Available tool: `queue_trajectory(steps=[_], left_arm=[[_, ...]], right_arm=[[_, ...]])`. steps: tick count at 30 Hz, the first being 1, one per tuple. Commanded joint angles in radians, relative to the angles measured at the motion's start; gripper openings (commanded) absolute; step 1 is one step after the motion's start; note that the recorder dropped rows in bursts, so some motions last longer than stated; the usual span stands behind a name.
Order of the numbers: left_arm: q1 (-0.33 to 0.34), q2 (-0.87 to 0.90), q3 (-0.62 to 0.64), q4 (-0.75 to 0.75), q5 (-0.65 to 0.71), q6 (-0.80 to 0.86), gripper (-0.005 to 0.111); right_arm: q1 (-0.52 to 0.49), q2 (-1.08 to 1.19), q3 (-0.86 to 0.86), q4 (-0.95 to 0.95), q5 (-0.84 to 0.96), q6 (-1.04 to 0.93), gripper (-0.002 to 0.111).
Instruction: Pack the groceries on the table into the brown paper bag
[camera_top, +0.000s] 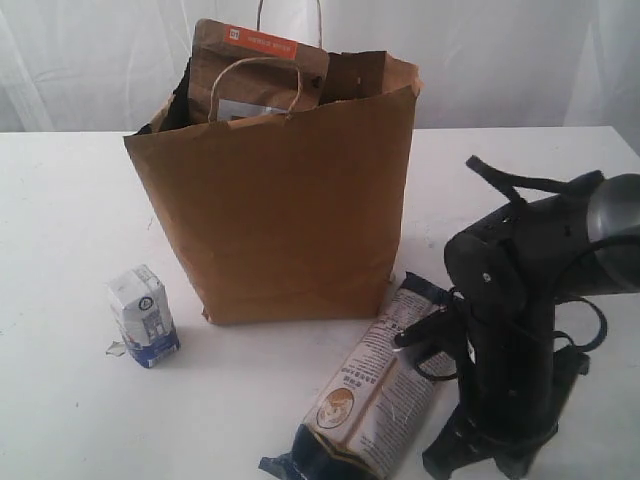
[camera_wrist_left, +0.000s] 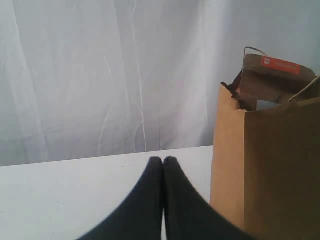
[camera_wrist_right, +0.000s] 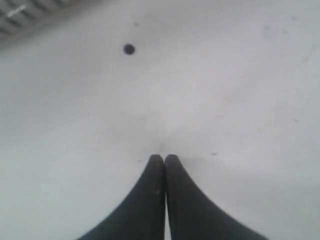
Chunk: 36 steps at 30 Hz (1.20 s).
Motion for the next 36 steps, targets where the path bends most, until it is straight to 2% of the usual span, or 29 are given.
queue_trajectory(steps=[1, 4, 5, 8, 9, 11, 14, 22, 25, 27, 32, 36], left_arm=[[0.003, 0.003, -0.004, -0.016, 0.006, -0.002, 0.000], [0.003, 0.003, -0.004, -0.016, 0.006, -0.002, 0.000], [0.003, 0.003, -0.004, -0.016, 0.006, -0.002, 0.000], [0.003, 0.003, -0.004, -0.016, 0.006, -0.002, 0.000], [0.003, 0.003, -0.004, -0.016, 0.006, -0.002, 0.000], [0.003, 0.003, -0.004, -0.016, 0.006, -0.002, 0.000], [0.003, 0.003, -0.004, -0.016, 0.004, -0.002, 0.000], [0.003, 0.003, -0.004, -0.016, 0.006, -0.002, 0.000], [0.003, 0.003, -0.004, -0.016, 0.006, -0.002, 0.000], [0.003, 0.003, -0.004, -0.016, 0.006, -0.002, 0.000], [0.003, 0.003, -0.004, -0.016, 0.006, -0.002, 0.000], [0.003, 0.003, -0.004, -0.016, 0.008, -0.002, 0.000]], right_arm=[[-0.001, -0.142, 0.008, -0.002, -0.092, 0.021, 0.000], [-0.001, -0.250, 0.003, 0.131, -0.229, -0.033, 0.000], [-0.001, -0.272, 0.005, 0.227, -0.286, -0.084, 0.000], [0.000, -0.270, 0.005, 0.649, -0.391, -0.422, 0.000], [0.000, -0.252, 0.005, 0.844, -0.401, -0.557, 0.000], [0.013, -0.203, 0.005, 1.106, -0.402, -0.801, 0.000], [0.051, -0.128, 0.005, 1.225, -0.431, -0.912, 0.000], [0.070, 0.015, 0.005, 1.213, -0.435, -0.892, 0.000], [0.070, 0.011, 0.005, 1.130, -0.416, -0.815, 0.000], [0.070, 0.011, 0.005, 1.004, -0.396, -0.702, 0.000], [0.070, 0.009, 0.005, 0.496, -0.343, -0.279, 0.000], [0.070, -0.025, 0.005, 0.245, -0.274, -0.070, 0.000]])
